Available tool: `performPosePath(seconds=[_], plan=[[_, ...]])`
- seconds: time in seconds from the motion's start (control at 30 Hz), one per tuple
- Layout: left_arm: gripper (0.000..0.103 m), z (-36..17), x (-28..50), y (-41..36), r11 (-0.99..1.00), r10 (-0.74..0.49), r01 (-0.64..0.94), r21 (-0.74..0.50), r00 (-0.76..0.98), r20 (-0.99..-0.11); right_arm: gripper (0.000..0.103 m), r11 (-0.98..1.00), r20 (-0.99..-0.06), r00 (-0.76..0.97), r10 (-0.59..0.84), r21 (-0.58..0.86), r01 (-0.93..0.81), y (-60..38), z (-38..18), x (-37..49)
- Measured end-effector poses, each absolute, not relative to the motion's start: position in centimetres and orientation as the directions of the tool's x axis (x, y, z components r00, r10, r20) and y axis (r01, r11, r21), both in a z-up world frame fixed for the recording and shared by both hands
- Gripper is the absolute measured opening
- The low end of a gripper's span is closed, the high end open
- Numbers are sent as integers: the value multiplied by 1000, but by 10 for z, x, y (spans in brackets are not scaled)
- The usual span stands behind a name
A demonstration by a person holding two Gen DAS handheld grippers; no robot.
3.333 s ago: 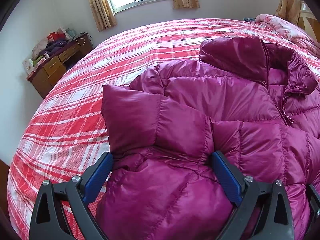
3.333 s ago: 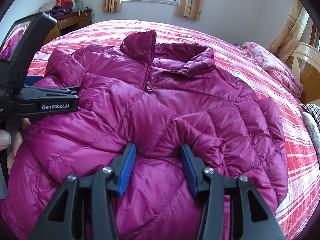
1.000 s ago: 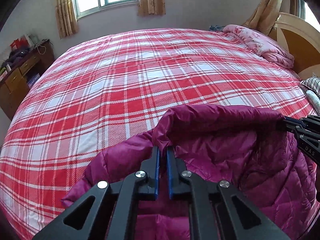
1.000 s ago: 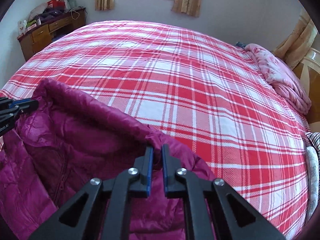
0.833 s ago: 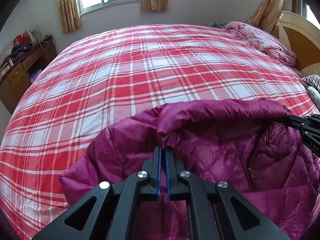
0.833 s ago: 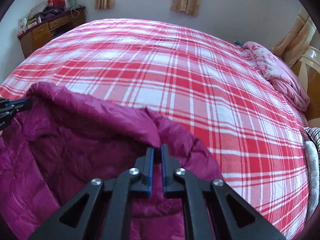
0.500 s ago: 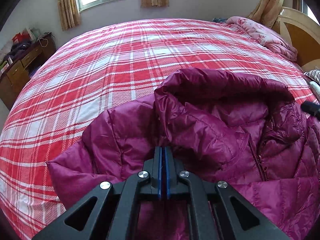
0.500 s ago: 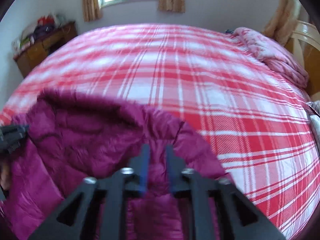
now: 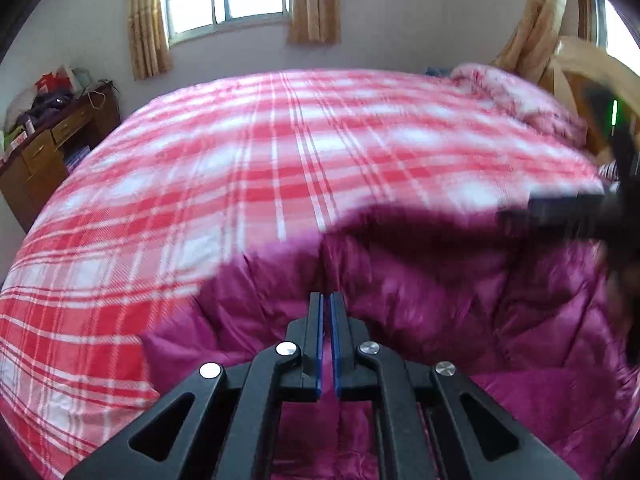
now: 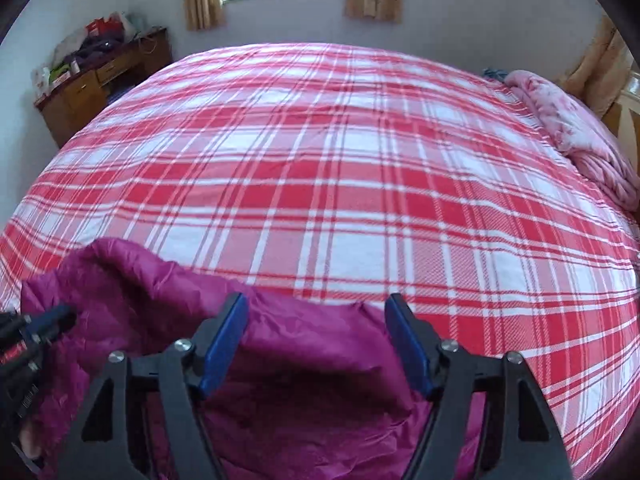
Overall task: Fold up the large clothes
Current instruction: 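Hold the side edge with both tools and fold it over lengthwise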
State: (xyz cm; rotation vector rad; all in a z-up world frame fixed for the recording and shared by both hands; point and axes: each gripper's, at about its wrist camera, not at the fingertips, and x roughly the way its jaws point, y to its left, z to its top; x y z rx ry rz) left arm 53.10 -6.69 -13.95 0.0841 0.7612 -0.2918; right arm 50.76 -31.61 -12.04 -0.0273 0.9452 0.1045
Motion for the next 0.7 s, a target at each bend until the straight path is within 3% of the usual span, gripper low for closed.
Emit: performPosePath(seconds=[0.1,0.23,0.37,0.47,0.63,0.7], plan=[[3,-111,544,-63,963,-246,259,-75,731,-636,71,992,-815,576,59,-17,-127,-318,-135,496],[4,-105,582,-97,963,-232,265,-52,717,-657,71,991,-816,576,60,-19,-130,-321,-141,490],[4,-139,603,-136,952,-151,296,79,678,-719,71,990,-818,573,59,-23,-136,-322,-145,485],[4,-173,600,-134,950,-144,306,63,608,-780,70,990,-803,593,67,-23,-142,-322,-135,477],[4,-190,582,-133,947,-127,306,97,635,-762,70,995,-690,717,101,70,-73,-331,-97,469],[4,-191,581,-137,946,-114,303,115,644,-757,71,995,-697,711,96,78,-57,-328,-99,478]])
